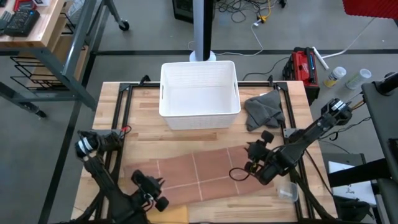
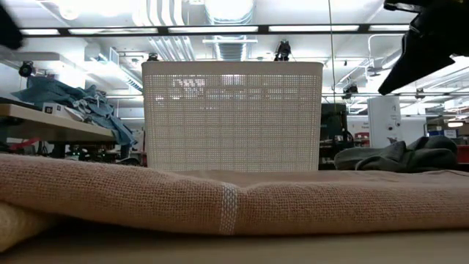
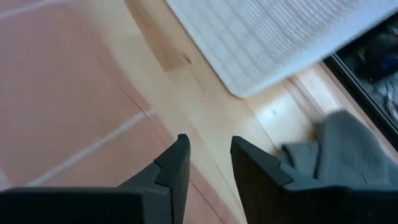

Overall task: Fold towel
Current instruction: Fold the brown squared towel

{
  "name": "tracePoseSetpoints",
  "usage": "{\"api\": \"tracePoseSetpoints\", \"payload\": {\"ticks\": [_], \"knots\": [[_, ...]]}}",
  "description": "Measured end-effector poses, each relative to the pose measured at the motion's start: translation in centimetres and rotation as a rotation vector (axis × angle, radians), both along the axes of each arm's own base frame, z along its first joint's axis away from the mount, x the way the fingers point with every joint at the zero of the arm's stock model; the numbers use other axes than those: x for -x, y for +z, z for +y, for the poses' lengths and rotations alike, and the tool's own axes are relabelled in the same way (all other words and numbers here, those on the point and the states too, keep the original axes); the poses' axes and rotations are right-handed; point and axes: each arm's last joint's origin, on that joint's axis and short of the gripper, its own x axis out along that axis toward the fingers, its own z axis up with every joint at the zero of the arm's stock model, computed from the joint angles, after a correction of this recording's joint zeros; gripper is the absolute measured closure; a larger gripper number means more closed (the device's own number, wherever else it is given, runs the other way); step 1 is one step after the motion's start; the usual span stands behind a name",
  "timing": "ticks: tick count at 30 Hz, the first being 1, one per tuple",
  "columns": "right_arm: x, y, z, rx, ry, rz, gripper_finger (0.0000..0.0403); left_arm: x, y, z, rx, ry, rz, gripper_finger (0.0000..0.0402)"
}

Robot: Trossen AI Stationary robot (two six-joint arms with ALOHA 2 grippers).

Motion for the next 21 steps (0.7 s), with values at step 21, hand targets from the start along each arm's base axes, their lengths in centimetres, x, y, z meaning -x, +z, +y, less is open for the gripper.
{"api": "tracePoseSetpoints", "payload": {"ticks": [21], "knots": [[-0.8,0.5,0.5,0.210,0.278,0.174,0.0312,-14.0,0.5,7.9,-0.195,-0.253,0.085,0.0359]]}}
